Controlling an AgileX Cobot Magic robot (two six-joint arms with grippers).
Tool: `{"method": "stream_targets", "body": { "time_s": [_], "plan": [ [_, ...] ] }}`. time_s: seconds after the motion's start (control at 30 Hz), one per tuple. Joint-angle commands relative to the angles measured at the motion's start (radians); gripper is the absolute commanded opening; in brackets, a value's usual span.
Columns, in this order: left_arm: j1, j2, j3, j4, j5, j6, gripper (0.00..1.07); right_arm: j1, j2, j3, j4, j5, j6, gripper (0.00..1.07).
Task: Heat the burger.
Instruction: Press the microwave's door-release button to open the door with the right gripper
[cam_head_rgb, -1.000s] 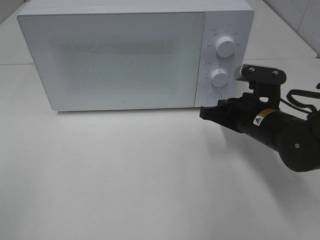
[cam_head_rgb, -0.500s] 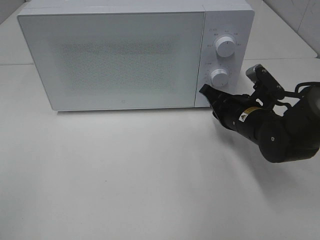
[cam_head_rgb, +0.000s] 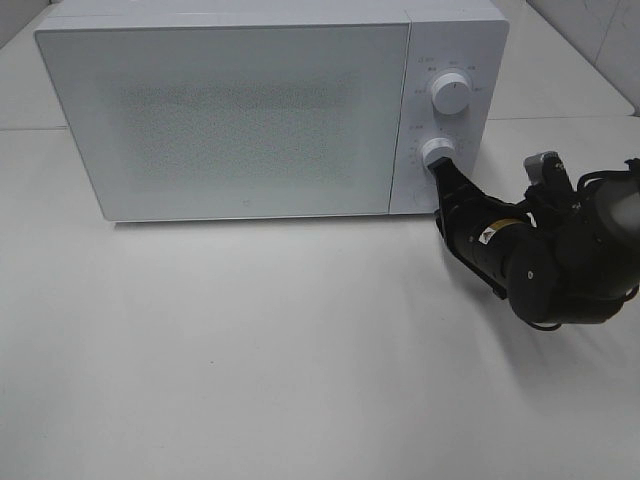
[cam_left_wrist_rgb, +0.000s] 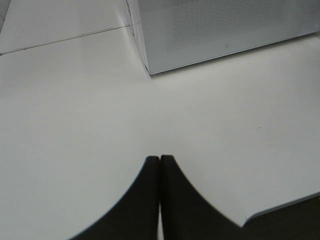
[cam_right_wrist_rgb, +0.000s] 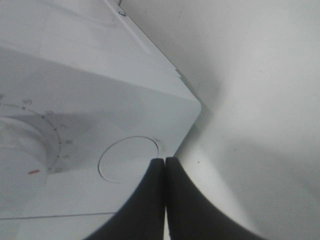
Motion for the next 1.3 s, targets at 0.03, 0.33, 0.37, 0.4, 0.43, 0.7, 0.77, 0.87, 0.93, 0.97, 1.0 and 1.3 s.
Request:
{"method": "stream_targets", "body": {
  "time_s": [0.03,0.33,0.37,0.4,0.43,0.7,0.77,0.87,0.93,0.97,1.0,1.3],
  "plan": [
    [0.001,-0.022,0.003,-0.004,-0.013,-0.002,0.0,-0.001,0.003,-0.021,0.003,-0.004,0.001,0.0],
    [0.001,-0.022,0.003,-0.004,-0.013,-0.002,0.0,-0.001,0.019,-0.073,0.012,0.002,0.016,0.0],
    [0.001,-0.022,0.003,-0.004,-0.013,-0.002,0.0,-0.001,0.019,-0.085,0.012,0.004,0.016,0.0],
    [0.001,-0.022,0.003,-0.004,-0.013,-0.002,0.0,-0.001,0.019,-0.085,0.012,0.004,0.016,0.0],
    [0.001,-0.022,0.003,-0.004,-0.013,-0.002,0.0,-0.001,0.019,-0.1,0.011,0.004,0.016,0.0],
    [0.001,-0.022,0.003,-0.004,-0.013,-0.002,0.0,-0.001,0.033,-0.143,0.026,0.013,0.021,0.0],
    [0.001,-0.022,0.003,-0.004,-0.013,-0.002,0.0,-0.001,0.037,-0.145,0.032,0.006,0.029,0.0],
    [0.001,-0.022,0.003,-0.004,-0.013,-0.002,0.0,-0.001,0.037,-0.147,0.038,-0.008,0.051,0.0],
    [0.001,-0.022,0.003,-0.004,-0.013,-0.002,0.0,-0.013,0.037,-0.159,0.034,-0.006,0.061,0.0],
    [0.001,-0.022,0.003,-0.004,-0.013,-0.002,0.0,-0.013,0.037,-0.166,0.029,-0.004,0.064,0.0],
    [0.001,-0.022,0.003,-0.004,-0.013,-0.002,0.0,-0.013,0.037,-0.166,0.029,-0.004,0.064,0.0],
    [0.001,-0.022,0.003,-0.004,-0.013,-0.002,0.0,-0.013,0.037,-0.223,0.061,0.001,0.058,0.0]
  ]
}}
